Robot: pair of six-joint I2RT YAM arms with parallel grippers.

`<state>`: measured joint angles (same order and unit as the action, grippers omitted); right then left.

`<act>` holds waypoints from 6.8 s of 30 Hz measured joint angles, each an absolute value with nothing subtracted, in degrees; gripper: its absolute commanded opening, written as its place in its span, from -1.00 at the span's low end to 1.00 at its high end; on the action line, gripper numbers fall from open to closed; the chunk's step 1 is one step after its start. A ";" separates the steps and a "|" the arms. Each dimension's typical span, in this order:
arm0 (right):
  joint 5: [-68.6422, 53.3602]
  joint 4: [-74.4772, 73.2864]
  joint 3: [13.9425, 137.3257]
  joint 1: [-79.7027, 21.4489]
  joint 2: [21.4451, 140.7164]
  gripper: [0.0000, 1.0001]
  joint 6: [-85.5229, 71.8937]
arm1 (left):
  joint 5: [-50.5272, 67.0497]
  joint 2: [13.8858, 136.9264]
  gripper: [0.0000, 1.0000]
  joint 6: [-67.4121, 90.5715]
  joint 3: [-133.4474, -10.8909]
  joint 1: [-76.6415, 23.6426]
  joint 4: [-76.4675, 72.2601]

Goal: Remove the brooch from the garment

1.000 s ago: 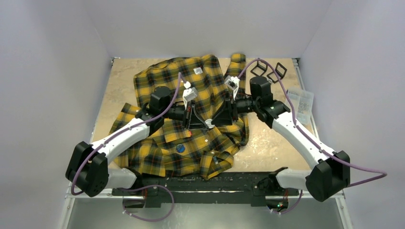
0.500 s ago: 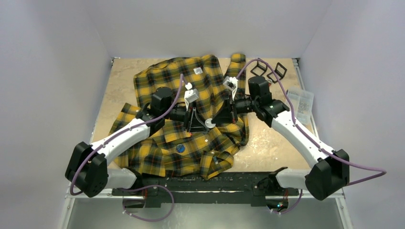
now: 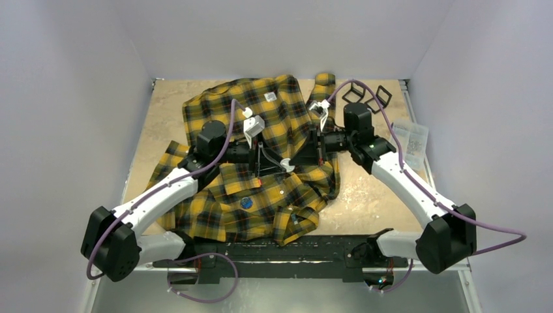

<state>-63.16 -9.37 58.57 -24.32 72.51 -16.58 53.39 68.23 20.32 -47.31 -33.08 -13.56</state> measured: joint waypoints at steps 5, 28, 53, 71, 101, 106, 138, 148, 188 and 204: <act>-64.27 -7.05 58.30 -24.08 72.51 -1.00 -19.16 | 52.82 70.35 -0.44 25.10 -47.31 -33.08 -17.23; -63.99 -3.79 57.60 -23.49 72.88 -1.00 -22.35 | 49.12 71.44 -0.84 28.58 -48.45 -33.19 -15.92; -62.24 -7.25 57.04 -23.51 73.60 -1.00 -19.18 | 52.36 74.94 -0.45 12.60 -55.81 -33.58 1.32; -61.10 -11.09 57.30 -23.51 72.47 -1.00 -12.12 | 53.32 73.76 -0.42 10.79 -55.59 -33.56 1.74; -62.50 -3.86 57.32 -23.44 69.23 0.50 -16.95 | 54.50 72.29 -1.00 17.37 -51.64 -33.52 -8.27; -61.30 -7.18 58.87 -23.44 69.28 0.76 -16.47 | 49.06 69.76 -1.00 0.45 -53.65 -33.54 3.88; -47.42 -34.94 77.56 -35.05 76.40 0.74 11.09 | 26.09 49.63 -0.90 -102.72 -43.83 -44.18 12.67; -40.82 -20.32 64.90 -38.17 65.08 0.60 11.79 | 22.24 50.30 -0.91 -106.39 -47.92 -48.05 16.08; -35.00 -17.23 64.95 -43.62 67.11 -0.32 12.86 | 17.82 52.51 -0.36 -107.37 -51.24 -50.78 21.10; -37.23 -19.09 68.05 -30.89 71.94 -0.35 7.20 | 12.71 50.11 0.24 -86.94 -51.00 -41.78 22.83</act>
<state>-37.23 -19.09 68.05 -30.89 71.94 7.20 12.71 50.11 -86.94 -51.00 -41.78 22.83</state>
